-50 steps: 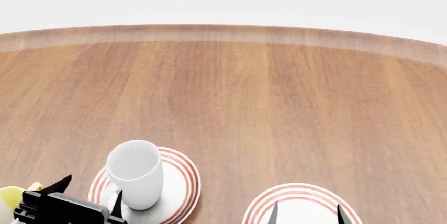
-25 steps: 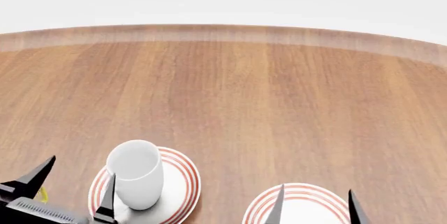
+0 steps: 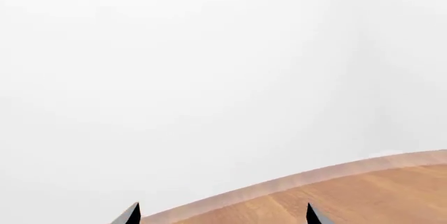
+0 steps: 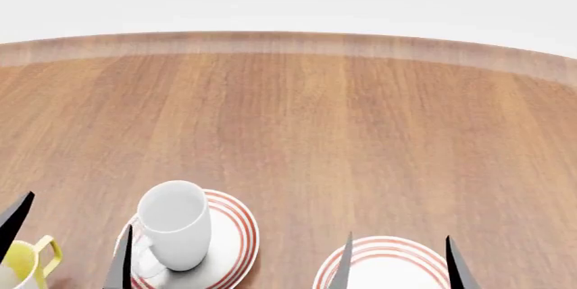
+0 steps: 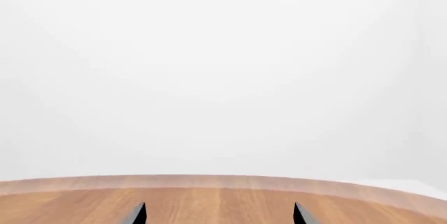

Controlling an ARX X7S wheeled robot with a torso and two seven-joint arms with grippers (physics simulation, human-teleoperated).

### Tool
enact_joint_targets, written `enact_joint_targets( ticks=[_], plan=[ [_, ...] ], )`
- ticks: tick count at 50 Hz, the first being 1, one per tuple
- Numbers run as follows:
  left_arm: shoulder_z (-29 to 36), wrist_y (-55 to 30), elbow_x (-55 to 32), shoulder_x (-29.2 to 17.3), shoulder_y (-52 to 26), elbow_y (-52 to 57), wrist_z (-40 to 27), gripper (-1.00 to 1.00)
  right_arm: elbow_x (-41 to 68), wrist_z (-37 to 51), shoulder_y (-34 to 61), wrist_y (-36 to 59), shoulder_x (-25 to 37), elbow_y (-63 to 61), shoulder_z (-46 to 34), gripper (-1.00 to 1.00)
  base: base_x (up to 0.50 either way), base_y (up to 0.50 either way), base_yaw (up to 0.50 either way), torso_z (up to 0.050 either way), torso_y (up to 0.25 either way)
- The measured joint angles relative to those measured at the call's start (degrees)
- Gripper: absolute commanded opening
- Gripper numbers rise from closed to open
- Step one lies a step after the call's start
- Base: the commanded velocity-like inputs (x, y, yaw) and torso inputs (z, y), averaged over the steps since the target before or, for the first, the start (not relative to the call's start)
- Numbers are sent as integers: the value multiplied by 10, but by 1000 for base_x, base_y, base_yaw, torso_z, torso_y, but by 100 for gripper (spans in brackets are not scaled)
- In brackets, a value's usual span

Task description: Put the white mug on the left plate.

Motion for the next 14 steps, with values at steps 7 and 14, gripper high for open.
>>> enact_joint_targets(
  ticks=[7, 14],
  plan=[
    [-4, 6, 14, -14, 28, 49, -14, 100, -17, 8, -16, 5, 6, -38, -8, 100, 0, 0, 0, 0, 0],
    [-9, 18, 33, -30, 61, 95, -29, 100, -37, 15, -31, 10, 12, -75, -18, 100, 0, 0, 0, 0, 0]
  ],
)
